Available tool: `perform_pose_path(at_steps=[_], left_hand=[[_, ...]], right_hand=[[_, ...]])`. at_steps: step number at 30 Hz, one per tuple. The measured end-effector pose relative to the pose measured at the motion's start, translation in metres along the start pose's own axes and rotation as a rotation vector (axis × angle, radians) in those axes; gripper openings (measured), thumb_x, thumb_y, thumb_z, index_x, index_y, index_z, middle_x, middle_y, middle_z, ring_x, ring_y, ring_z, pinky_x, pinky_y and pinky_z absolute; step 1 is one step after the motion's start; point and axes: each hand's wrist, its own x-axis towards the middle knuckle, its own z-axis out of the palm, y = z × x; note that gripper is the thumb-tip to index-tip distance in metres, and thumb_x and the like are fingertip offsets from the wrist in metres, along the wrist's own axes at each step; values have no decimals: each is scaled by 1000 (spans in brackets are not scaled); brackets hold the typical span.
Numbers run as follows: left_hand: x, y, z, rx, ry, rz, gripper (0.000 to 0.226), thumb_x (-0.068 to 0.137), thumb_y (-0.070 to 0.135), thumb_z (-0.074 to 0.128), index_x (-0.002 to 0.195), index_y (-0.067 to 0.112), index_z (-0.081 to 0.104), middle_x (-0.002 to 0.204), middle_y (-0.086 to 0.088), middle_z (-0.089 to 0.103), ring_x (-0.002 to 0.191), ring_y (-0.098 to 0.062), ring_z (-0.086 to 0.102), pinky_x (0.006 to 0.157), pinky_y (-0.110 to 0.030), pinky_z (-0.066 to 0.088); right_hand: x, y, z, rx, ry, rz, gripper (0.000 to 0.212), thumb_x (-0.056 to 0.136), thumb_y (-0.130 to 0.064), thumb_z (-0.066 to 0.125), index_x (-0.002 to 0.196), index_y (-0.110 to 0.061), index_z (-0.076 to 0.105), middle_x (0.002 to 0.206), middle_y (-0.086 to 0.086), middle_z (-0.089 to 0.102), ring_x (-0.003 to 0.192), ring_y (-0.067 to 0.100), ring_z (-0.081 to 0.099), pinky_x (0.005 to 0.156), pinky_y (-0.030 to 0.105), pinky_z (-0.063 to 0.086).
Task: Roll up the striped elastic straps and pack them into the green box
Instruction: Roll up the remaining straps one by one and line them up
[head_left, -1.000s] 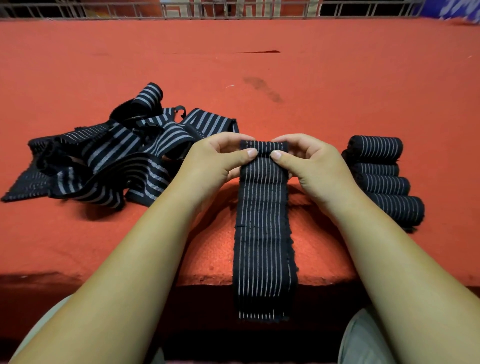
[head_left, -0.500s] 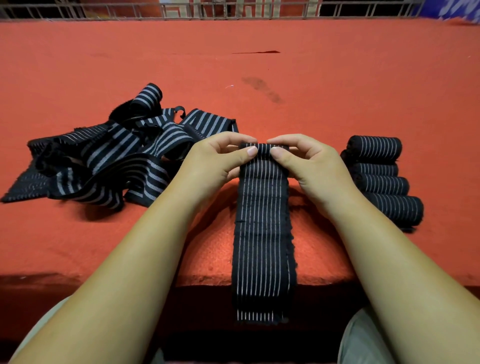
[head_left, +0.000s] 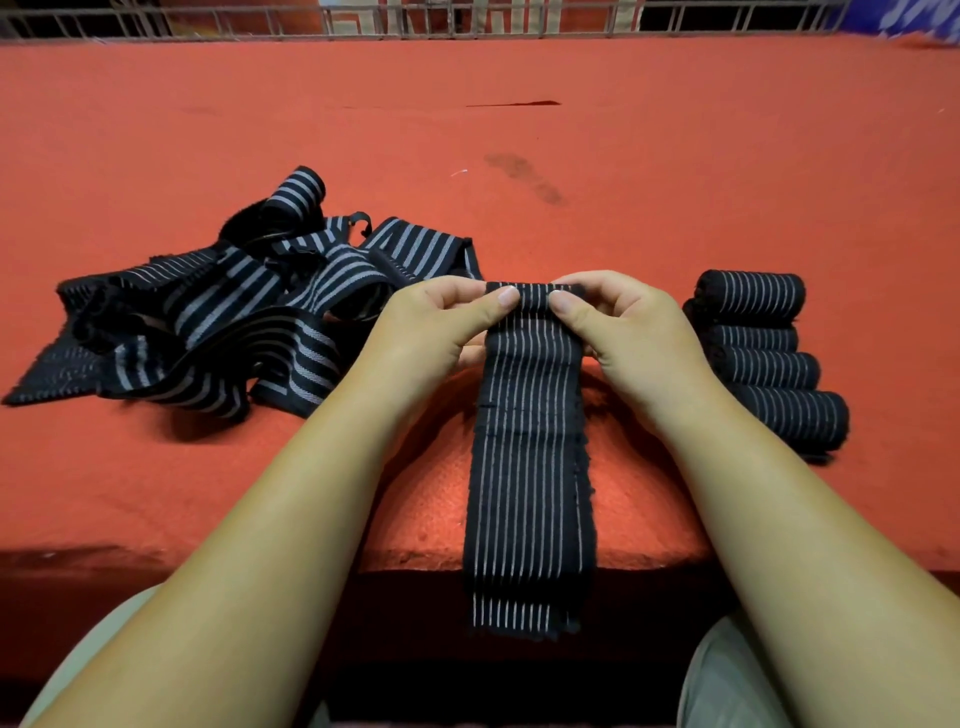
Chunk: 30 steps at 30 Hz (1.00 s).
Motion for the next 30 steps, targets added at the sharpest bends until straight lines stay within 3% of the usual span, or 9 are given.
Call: perform_pose_path(at_steps=[4, 8, 11, 14, 18, 23, 30], left_hand=[[-5, 1, -3, 181, 13, -44, 33, 97, 35, 81, 114, 7, 74, 103, -14, 82, 94, -28, 82, 90, -45, 66], [-13, 1, -5, 357, 31, -73, 43, 98, 44, 78, 105, 2, 72, 88, -14, 81, 76, -21, 77, 78, -44, 69], [-27, 3, -7, 496, -17, -110, 39, 99, 43, 77, 99, 5, 73, 77, -5, 78, 70, -16, 76, 64, -34, 63], [-47, 7, -8, 629, -105, -158, 29, 99, 37, 77, 95, 9, 75, 79, -1, 80, 68, -14, 76, 56, -32, 56], [-72, 12, -11, 791, -164, -213, 25, 91, 41, 84, 91, 16, 80, 82, 3, 81, 67, -6, 74, 57, -29, 52], [-93, 21, -6, 828, -231, -254, 25, 88, 37, 87, 99, 15, 80, 86, -2, 82, 67, -6, 72, 64, -32, 50], [-108, 16, -6, 636, -226, -286, 25, 95, 32, 82, 108, 11, 78, 69, 0, 67, 63, -10, 58, 55, -24, 42]], right_hand=[[0, 3, -1, 33, 25, 31, 12, 98, -22, 78, 110, -25, 79, 105, 2, 80, 89, 12, 76, 76, 34, 64], [3, 9, -3, -11, 57, 47, 12, 97, -25, 80, 108, -26, 80, 101, -1, 80, 91, 21, 78, 84, 44, 64], [4, 12, -5, -22, 72, 68, 11, 96, -28, 80, 107, -27, 81, 91, -8, 78, 81, 18, 76, 77, 43, 64], [1, 16, -7, -39, 74, 80, 9, 97, -30, 79, 106, -28, 80, 82, -14, 74, 71, 6, 68, 69, 34, 57], [-6, 17, -11, -64, 89, 65, 10, 97, -31, 78, 107, -27, 80, 88, -13, 75, 75, 3, 68, 70, 28, 55], [-13, 15, -9, -44, 94, 47, 13, 98, -25, 77, 111, -23, 78, 93, -14, 73, 76, -3, 65, 71, 20, 52], [-11, 13, -4, -50, 106, 37, 12, 98, -24, 77, 109, -23, 78, 98, -9, 75, 82, 5, 67, 72, 26, 53]])
